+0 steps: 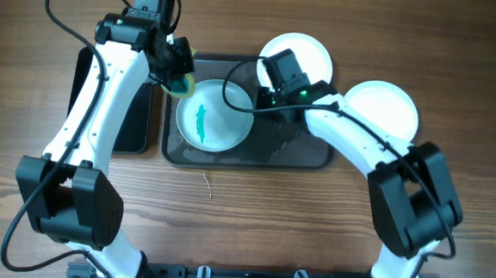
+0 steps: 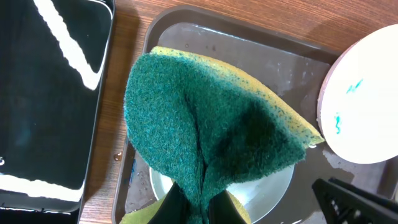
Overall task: Clean dirty plates on tray and stack at the side
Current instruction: 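Bring the sponge in the left gripper down onto the held plate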
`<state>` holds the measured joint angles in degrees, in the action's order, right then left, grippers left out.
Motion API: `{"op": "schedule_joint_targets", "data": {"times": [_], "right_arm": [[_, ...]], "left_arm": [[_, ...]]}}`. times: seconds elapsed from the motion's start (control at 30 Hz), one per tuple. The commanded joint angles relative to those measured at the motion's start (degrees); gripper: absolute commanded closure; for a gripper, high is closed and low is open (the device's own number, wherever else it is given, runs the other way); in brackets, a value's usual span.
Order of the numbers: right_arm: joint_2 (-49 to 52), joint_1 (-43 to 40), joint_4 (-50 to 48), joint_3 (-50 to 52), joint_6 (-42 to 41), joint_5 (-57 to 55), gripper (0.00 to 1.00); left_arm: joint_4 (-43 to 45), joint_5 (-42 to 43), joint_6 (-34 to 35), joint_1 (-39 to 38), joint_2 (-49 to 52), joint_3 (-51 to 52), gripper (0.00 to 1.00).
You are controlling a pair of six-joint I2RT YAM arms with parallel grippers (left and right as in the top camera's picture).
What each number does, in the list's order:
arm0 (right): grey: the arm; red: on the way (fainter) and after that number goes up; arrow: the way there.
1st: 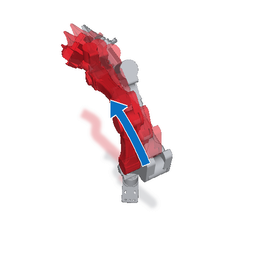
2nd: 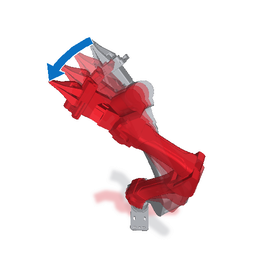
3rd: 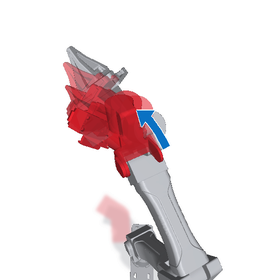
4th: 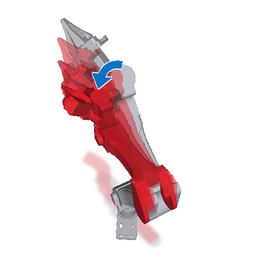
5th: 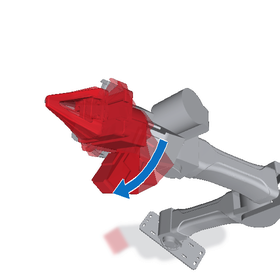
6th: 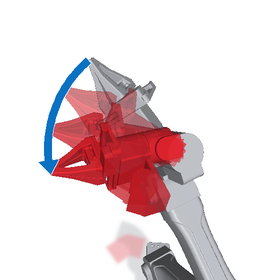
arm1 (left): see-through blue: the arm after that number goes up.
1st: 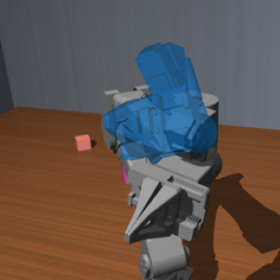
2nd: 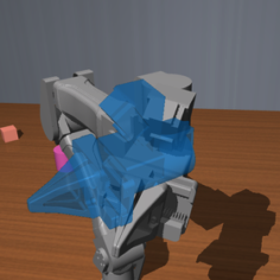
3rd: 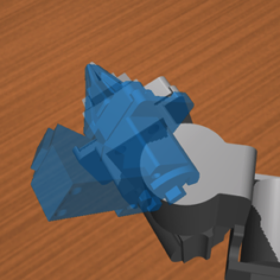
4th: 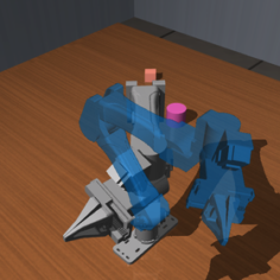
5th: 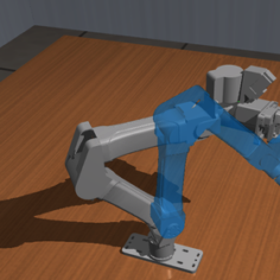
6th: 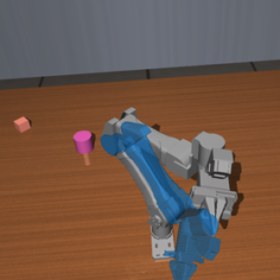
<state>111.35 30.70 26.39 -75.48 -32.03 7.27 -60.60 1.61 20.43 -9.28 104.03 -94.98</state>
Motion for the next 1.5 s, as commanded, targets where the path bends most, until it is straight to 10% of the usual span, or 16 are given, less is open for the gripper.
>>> {"op": "schedule_joint_targets", "data": {"times": [0.0,0.73,1.47], "right_arm": [[4.1,-0.7,-1.6,-0.8,6.9,9.2,0.71],[9.2,-0.3,-6.4,-0.7,1.0,10.3,0.96],[9.2,-0.3,-5.1,-0.7,-1.0,8.8,0.96]], "left_arm": [[0.2,0.3,-0.5,0.1,0.2,0.2,0.96],[0.1,3.0,-0.3,-0.3,0.8,0.3,0.96],[3.3,4.1,4.1,-3.5,12.5,9.7,0.96]]}}
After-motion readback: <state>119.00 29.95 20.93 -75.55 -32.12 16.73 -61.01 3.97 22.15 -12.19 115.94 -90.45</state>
